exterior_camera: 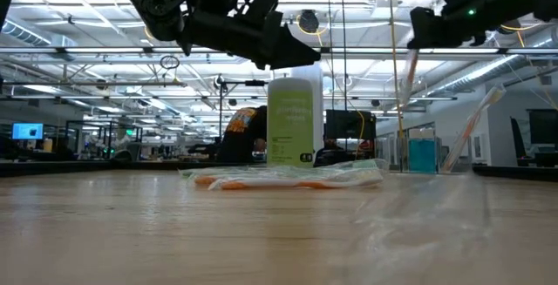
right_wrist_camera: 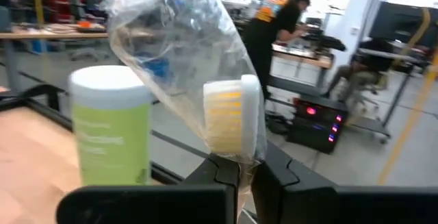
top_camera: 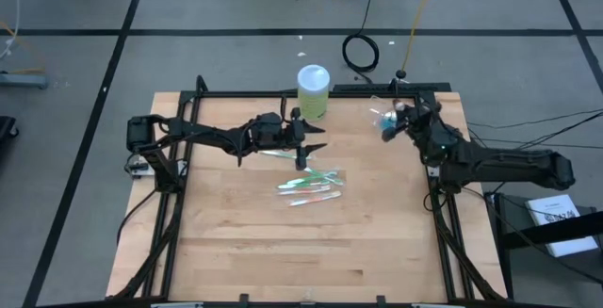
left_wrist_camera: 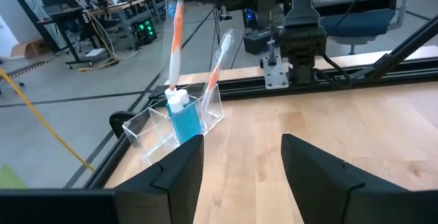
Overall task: Pick & Place toothbrushing station
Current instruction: Put the orange toothbrush into the transparent organizer, then adjust the orange toothbrush into the transparent organizer, then put the orange toothbrush into the transparent organizer
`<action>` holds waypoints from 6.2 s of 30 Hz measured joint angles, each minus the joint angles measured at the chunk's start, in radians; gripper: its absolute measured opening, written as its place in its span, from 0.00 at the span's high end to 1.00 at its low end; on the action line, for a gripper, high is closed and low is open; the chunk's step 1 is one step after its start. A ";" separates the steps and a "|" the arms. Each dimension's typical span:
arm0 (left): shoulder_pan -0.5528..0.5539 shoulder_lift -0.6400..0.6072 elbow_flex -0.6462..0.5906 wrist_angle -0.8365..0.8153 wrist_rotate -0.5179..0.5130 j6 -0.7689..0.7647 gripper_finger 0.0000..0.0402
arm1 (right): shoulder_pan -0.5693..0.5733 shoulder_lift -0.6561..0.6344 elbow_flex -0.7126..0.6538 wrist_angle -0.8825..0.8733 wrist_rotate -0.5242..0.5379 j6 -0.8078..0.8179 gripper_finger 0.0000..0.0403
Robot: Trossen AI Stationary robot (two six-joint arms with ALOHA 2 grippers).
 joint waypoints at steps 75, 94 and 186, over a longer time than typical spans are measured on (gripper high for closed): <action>0.001 0.001 0.000 -0.056 -0.016 0.005 0.50 | -0.139 -0.168 -0.248 0.023 0.055 0.152 0.56; 0.001 0.001 0.000 -0.061 -0.016 0.016 0.50 | 0.035 -0.136 0.220 -0.672 -0.264 0.430 0.62; -0.351 0.074 -0.006 -0.835 -0.207 -0.198 0.55 | 0.099 0.130 0.117 -0.161 -0.599 0.149 0.89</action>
